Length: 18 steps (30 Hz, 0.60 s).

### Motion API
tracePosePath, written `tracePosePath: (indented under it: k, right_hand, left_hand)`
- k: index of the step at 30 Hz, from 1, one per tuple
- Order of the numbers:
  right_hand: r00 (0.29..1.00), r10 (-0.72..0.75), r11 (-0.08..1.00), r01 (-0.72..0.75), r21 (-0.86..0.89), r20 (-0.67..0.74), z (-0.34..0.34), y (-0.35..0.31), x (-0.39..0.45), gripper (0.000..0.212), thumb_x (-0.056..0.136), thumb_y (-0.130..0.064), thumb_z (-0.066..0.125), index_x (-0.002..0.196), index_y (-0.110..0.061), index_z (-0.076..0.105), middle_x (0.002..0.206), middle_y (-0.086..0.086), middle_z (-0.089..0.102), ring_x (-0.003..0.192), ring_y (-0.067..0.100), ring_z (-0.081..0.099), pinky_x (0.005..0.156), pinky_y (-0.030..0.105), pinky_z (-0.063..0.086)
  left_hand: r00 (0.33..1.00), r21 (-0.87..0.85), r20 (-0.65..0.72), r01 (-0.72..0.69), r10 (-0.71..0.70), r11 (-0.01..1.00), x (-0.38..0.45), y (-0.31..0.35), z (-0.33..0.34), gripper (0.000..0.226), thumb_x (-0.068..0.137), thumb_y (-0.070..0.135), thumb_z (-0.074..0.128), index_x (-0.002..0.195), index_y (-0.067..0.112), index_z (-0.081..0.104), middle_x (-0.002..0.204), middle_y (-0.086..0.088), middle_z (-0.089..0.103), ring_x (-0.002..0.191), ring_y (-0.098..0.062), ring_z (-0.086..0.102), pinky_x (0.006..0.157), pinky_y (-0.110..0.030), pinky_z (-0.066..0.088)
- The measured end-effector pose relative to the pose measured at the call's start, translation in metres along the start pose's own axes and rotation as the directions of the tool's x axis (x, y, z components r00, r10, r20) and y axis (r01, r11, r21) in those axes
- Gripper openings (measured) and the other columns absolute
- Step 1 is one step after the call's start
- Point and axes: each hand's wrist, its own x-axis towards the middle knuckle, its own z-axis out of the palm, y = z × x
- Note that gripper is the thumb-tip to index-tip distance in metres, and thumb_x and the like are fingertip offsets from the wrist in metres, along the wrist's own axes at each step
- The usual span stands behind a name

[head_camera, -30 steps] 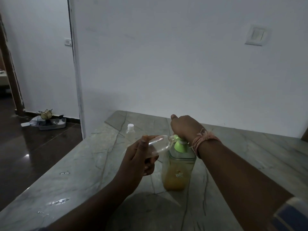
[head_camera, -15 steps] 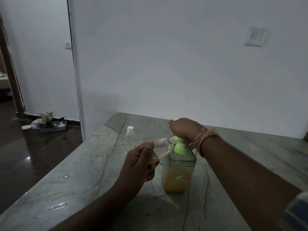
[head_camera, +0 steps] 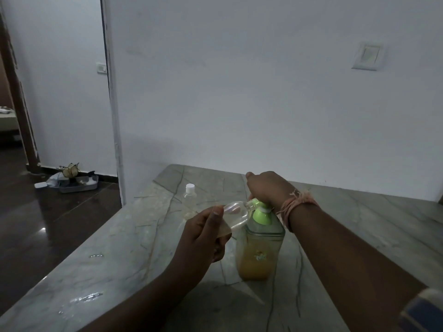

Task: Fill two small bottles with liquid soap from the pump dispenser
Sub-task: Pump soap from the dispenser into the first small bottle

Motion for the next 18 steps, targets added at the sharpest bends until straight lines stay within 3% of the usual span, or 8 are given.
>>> tracePosePath:
  k: [4,8,12,15,18]
  right_hand:
    - [1.0,0.004,1.0,-0.004,-0.024,-0.027,0.0,0.002,-0.003,0.046,0.103,-0.023,0.027,0.12,-0.003,0.064,0.124,0.019,0.061,0.113,0.036,0.057,0.099,0.039,0.046]
    - [0.999,0.002,0.997,-0.006,-0.082,-0.044,-0.001,-0.003,-0.01,0.038,0.101,-0.019,0.03,0.104,-0.003,0.064,0.119,0.018,0.063,0.108,0.034,0.058,0.094,0.036,0.048]
    - [1.0,0.01,0.998,-0.009,-0.056,0.014,-0.007,-0.008,-0.013,0.043,0.107,-0.018,0.025,0.125,0.002,0.058,0.134,0.021,0.056,0.123,0.033,0.052,0.1,0.033,0.04]
    - [1.0,0.011,0.999,-0.011,-0.048,0.002,-0.006,-0.005,-0.007,0.053,0.105,-0.032,0.023,0.126,-0.003,0.062,0.134,0.018,0.058,0.121,0.032,0.054,0.103,0.034,0.041]
    - [1.0,0.004,0.998,-0.003,-0.061,0.026,-0.001,-0.001,-0.002,0.05,0.106,-0.025,0.02,0.14,-0.007,0.052,0.14,0.019,0.053,0.128,0.034,0.049,0.108,0.038,0.039]
  left_hand:
    - [1.0,0.002,-0.002,0.01,-0.01,1.0,0.001,-0.001,-0.001,0.047,0.096,0.043,0.04,0.117,0.009,0.065,0.058,-0.005,0.05,0.043,-0.01,0.038,0.039,-0.022,0.032]
    - [0.999,-0.043,-0.006,0.054,-0.054,0.998,0.001,-0.003,-0.001,0.059,0.093,0.054,0.034,0.122,0.01,0.064,0.056,-0.003,0.051,0.041,-0.01,0.038,0.039,-0.021,0.034]
    - [0.998,-0.115,0.034,0.05,-0.046,0.992,-0.001,-0.004,-0.001,0.056,0.105,0.05,0.031,0.123,0.009,0.064,0.061,-0.009,0.05,0.043,-0.011,0.036,0.041,-0.021,0.034]
    - [0.998,-0.153,0.045,0.058,-0.052,0.987,-0.001,-0.003,-0.001,0.051,0.094,0.043,0.038,0.12,0.01,0.066,0.064,-0.012,0.052,0.045,-0.012,0.037,0.043,-0.022,0.036]
    - [0.998,-0.156,0.058,0.048,-0.039,0.987,0.002,-0.003,-0.003,0.042,0.093,0.04,0.041,0.11,0.018,0.073,0.064,-0.013,0.051,0.046,-0.013,0.037,0.043,-0.022,0.035]
